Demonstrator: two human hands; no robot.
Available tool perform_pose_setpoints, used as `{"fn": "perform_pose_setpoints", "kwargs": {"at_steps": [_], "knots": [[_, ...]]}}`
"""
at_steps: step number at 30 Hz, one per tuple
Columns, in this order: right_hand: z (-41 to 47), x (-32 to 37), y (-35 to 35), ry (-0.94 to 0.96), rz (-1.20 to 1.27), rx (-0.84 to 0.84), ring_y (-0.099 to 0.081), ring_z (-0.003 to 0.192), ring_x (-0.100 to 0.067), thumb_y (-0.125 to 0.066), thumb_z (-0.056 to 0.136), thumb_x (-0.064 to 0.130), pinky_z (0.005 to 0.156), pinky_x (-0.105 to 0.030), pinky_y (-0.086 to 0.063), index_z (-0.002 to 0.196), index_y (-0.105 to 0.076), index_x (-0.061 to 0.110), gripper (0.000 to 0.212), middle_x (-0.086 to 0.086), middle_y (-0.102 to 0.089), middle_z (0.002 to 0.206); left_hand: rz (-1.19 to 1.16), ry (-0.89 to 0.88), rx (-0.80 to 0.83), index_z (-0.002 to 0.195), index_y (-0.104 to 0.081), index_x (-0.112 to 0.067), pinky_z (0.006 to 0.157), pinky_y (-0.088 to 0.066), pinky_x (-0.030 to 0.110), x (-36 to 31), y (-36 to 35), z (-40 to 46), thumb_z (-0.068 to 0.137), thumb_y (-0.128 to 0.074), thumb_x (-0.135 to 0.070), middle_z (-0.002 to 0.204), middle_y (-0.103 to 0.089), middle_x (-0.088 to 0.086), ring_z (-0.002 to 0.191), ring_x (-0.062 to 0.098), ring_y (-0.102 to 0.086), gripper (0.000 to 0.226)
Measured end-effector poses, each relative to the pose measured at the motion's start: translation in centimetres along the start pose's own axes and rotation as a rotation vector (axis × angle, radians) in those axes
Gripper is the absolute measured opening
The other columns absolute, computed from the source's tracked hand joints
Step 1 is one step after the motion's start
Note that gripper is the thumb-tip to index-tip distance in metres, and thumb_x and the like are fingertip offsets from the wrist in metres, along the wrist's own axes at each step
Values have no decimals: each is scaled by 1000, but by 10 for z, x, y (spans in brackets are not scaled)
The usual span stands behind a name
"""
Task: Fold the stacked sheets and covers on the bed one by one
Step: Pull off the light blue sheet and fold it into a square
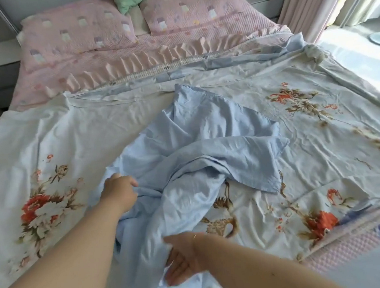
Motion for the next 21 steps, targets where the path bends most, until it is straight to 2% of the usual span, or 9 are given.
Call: {"fn": "perform_pose_setpoints", "kwargs": {"at_steps": [3, 5, 7, 9, 12, 14, 16, 19, 21], "knots": [[-22, 34, 96, 152, 174, -271, -66, 79, -29, -41, 97, 50, 80, -37, -55, 89, -56, -1, 54, -20, -67, 91, -216, -32, 90, 113, -65, -16, 94, -44, 31, -44, -19, 2, 90, -65, -19, 124, -59, 7, 114, 24, -56, 23], [-41, 51, 164, 263, 363, -471, -64, 61, -25, -46, 96, 41, 59, -33, -56, 87, -59, -1, 44, -16, -67, 71, -331, -43, 141, 110, -66, -18, 91, -47, 31, -77, -34, 7, 92, -63, -21, 119, -64, 5, 107, 21, -60, 19], [-53, 60, 214, 309, 521, -555, -59, 49, -23, -48, 96, 37, 49, -31, -52, 84, -57, 0, 41, -14, -62, 57, -387, -47, 181, 114, -65, -18, 88, -47, 28, -107, -52, 11, 93, -61, -23, 118, -64, 3, 105, 19, -60, 22], [-57, 63, 246, 306, 655, -554, -57, 53, -22, -44, 98, 40, 53, -34, -52, 95, -54, -6, 47, -14, -59, 62, -439, -38, 207, 122, -62, -17, 88, -45, 27, -131, -69, 16, 95, -59, -25, 121, -61, 2, 111, 19, -58, 29], [-48, 60, 267, 266, 849, -469, -62, 96, -33, -51, 93, 48, 78, -40, -52, 134, -40, -5, 68, -22, -61, 107, -519, 15, 227, 122, -59, -21, 96, -46, 32, -151, -92, 24, 94, -61, -30, 119, -62, 0, 111, 19, -58, 30], [-43, 61, 275, 270, 983, -426, -55, 117, -34, -60, 85, 54, 96, -42, -47, 140, -37, -1, 81, -21, -53, 128, -575, 69, 198, 107, -57, -24, 94, -49, 38, -155, -101, 30, 90, -64, -30, 107, -66, 1, 104, 22, -62, 20], [-40, 69, 283, 316, 1109, -387, -57, 115, -30, -67, 79, 53, 104, -41, -43, 131, -47, 3, 75, -16, -56, 124, -720, 139, 157, 100, -52, -24, 89, -54, 46, -156, -107, 34, 87, -67, -27, 98, -67, 6, 94, 26, -67, 20], [-41, 84, 301, 373, 1286, -498, -60, 80, -26, -72, 80, 36, 87, -36, -50, 128, -50, 12, 58, -8, -57, 87, -1181, 302, 172, 119, -47, -32, 80, -58, 46, -164, -118, 38, 90, -66, -18, 109, -63, 10, 94, 30, -68, 38], [-52, 91, 317, 399, 1213, -675, -55, 82, -26, -71, 81, 31, 83, -37, -46, 134, -43, 11, 63, -9, -54, 94, -1514, 358, 231, 128, -36, -49, 74, -58, 39, -177, -123, 42, 90, -66, -16, 116, -62, 8, 101, 30, -67, 58]]}}
Point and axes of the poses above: each hand's wrist, its own z-axis towards the middle knuckle, its own y-axis out of the back of the hand, x = y × z, the point moved 9 cm from there along z, towards the middle knuckle
